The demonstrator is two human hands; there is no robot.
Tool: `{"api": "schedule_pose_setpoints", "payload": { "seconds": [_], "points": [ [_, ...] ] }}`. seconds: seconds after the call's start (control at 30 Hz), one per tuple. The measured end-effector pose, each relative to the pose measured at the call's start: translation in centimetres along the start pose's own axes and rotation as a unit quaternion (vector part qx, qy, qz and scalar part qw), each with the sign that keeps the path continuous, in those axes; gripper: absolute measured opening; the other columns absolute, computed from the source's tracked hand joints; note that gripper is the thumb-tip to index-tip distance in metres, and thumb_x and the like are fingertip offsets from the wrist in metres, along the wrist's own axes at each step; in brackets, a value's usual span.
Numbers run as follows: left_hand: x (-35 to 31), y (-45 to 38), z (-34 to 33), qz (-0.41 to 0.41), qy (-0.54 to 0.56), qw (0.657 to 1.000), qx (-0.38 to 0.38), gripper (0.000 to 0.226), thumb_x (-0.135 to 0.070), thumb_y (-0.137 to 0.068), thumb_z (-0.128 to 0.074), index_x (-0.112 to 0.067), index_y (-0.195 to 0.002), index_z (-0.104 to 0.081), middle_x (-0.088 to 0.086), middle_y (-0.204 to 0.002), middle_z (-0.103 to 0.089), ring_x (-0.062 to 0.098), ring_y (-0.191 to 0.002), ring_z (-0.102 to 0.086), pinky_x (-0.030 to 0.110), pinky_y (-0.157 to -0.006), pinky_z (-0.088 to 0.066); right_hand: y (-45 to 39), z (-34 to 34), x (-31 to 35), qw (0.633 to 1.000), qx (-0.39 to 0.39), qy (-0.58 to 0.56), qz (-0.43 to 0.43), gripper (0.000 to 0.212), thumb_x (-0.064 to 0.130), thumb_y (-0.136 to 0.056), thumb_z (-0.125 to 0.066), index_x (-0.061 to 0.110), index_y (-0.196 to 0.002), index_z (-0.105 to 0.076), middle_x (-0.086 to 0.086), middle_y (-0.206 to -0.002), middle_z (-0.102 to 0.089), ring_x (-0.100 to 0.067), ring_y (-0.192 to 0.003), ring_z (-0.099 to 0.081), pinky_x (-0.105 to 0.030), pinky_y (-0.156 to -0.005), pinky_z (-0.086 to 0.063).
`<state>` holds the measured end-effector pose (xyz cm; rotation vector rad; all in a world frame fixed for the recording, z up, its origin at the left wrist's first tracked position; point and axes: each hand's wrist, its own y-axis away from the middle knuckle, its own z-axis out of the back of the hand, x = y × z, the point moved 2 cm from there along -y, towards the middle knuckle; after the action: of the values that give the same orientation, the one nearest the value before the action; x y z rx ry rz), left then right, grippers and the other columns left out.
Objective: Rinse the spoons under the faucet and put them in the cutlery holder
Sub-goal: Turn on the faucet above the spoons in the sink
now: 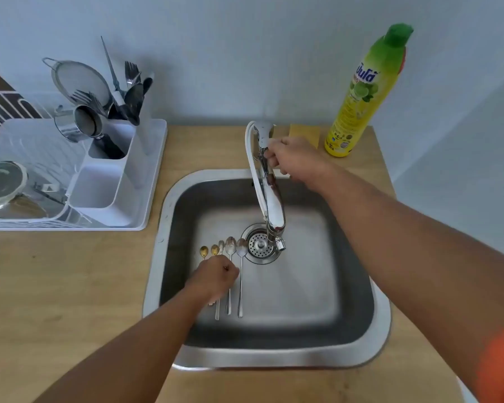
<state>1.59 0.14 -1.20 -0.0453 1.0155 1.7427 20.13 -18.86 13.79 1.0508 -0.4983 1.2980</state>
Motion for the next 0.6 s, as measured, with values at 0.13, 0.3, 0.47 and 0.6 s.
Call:
{"api": "schedule_pose_setpoints", "payload": {
  "seconds": [0.13,0.3,0.47,0.6],
  "points": [
    [-0.3,-0.2,0.0,0.022,-0.013,1.0,-0.014,0.024,-0.04,-0.093,-0.059,-0.023,-0.08,-0.068,-0.002,-0.085,-0.073,0.022,-0.08,-0.071,0.038,-0.079,-0.061,-0.4,-0.5,1.1,0.999,-0.002,-0.047,-0.013,0.031,0.028,-0.099,-0.051,0.016,-0.075,-0.068,0.017,-0.043,-0.059,0.004,-0.031,-0.046,-0.008,-0.032,-0.028],
    [-0.5,-0.6,-0.5,0.04,-0.056,0.997,-0.034,0.027,-0.042,-0.093,-0.061,-0.02,-0.079,-0.07,-0.006,-0.079,-0.07,0.02,-0.078,-0.069,0.032,-0.072,-0.056,-0.7,-0.8,1.5,0.999,-0.014,-0.036,-0.022,0.03,0.024,-0.096,-0.053,0.016,-0.071,-0.069,0.011,-0.049,-0.059,0.001,-0.028,-0.041,-0.01,-0.031,-0.026],
    [-0.3,-0.8,-1.3,0.065,-0.091,0.993,-0.046,0.026,-0.044,-0.093,-0.06,-0.023,-0.082,-0.071,-0.006,-0.084,-0.071,0.018,-0.077,-0.067,0.026,-0.062,-0.044,-0.9,-1.0,1.4,0.998,-0.026,-0.045,-0.024,0.033,0.028,-0.098,-0.055,0.015,-0.071,-0.069,0.013,-0.045,-0.057,0.0,-0.028,-0.039,-0.01,-0.031,-0.024],
    [0.0,-0.9,-2.2,0.078,-0.107,0.99,-0.054,0.029,-0.042,-0.09,-0.06,-0.018,-0.077,-0.072,-0.002,-0.077,-0.07,0.018,-0.07,-0.065,0.024,-0.057,-0.041,-1.1,-0.8,2.1,0.994,-0.03,-0.098,-0.046,0.032,0.031,-0.096,-0.056,0.02,-0.068,-0.066,0.012,-0.044,-0.055,-0.005,-0.033,-0.039,-0.011,-0.036,-0.024]
  ]
}}
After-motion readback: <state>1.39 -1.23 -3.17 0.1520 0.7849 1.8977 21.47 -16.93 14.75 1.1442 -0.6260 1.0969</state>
